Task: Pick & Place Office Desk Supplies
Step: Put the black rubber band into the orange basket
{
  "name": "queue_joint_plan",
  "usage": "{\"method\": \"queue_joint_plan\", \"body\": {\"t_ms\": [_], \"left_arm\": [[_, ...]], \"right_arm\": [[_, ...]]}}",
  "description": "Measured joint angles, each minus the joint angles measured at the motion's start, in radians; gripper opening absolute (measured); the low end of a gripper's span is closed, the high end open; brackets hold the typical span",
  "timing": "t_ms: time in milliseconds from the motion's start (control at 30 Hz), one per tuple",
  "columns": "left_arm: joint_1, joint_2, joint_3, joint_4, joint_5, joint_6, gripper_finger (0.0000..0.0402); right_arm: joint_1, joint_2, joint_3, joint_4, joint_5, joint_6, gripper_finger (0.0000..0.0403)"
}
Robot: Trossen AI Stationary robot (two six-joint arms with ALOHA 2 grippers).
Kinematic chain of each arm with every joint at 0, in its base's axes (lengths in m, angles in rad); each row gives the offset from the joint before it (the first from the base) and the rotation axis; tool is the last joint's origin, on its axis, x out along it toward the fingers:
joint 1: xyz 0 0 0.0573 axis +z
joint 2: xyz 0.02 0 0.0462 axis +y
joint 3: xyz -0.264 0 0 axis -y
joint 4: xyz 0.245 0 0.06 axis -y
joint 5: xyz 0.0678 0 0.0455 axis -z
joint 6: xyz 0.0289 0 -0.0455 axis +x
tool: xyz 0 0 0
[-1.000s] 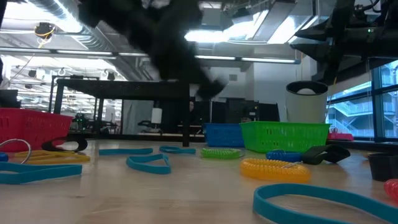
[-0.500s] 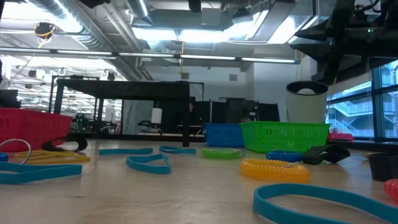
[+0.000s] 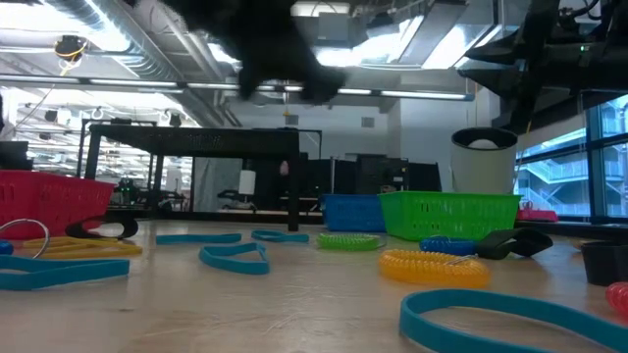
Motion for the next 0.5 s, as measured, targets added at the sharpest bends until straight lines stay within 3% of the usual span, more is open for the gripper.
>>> {"method": "queue_joint_plan", "body": {"t_ms": [300, 500], "left_arm": [[-0.067, -0.277, 0.002, -0.679, 0.005, -0.36, 0.0008], [-0.132, -0.335, 0.002, -1.041, 0.004, -0.695, 0.0009]], "right_arm": [[0.0, 0.0, 0.0, 0.0, 0.0, 0.0, 0.0166], [0.0, 0.0, 0.0, 0.0, 0.0, 0.0, 0.0166]]}}
